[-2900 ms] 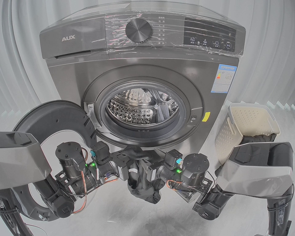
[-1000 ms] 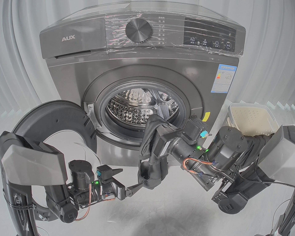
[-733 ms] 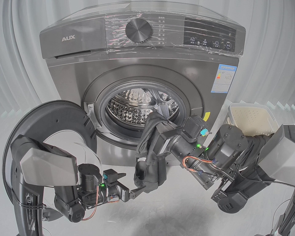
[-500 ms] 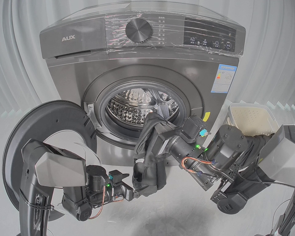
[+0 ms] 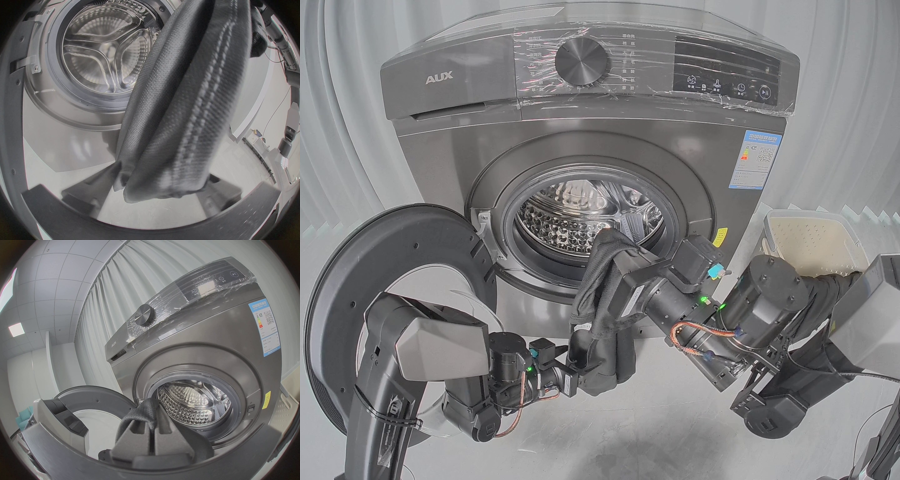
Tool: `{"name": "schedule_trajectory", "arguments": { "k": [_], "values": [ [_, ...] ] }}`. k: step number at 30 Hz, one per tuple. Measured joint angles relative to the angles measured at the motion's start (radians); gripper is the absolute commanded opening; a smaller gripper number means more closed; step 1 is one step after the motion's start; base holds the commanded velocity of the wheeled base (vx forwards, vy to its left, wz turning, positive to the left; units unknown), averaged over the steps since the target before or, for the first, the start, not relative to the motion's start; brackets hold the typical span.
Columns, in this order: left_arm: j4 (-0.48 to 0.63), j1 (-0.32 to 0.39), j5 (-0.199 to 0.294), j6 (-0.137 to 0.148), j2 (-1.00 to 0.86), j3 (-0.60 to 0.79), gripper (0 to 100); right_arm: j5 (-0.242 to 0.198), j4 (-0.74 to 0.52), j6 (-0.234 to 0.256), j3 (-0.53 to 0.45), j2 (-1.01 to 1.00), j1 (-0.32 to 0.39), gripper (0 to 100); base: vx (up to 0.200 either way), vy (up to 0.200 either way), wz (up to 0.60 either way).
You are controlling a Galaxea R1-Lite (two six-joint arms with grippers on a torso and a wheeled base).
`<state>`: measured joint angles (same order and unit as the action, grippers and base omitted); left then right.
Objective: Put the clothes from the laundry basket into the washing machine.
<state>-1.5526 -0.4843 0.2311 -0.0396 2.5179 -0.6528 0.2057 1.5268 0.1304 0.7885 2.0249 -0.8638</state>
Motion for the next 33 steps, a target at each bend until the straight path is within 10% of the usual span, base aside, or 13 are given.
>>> {"name": "schedule_trajectory", "arguments": {
  "k": [21,33],
  "values": [
    [0.000,-0.014,-0.002,-0.001,-0.232,0.122,0,-0.001,0.012,0.009,-0.190,-0.051,0.089,0,0.000,0.000,0.00],
    [0.001,0.023,0.026,-0.017,-0.606,0.319,0,-0.018,0.014,0.100,-0.408,-0.086,0.180,0,0.000,0.000,0.00]
  ]
}}
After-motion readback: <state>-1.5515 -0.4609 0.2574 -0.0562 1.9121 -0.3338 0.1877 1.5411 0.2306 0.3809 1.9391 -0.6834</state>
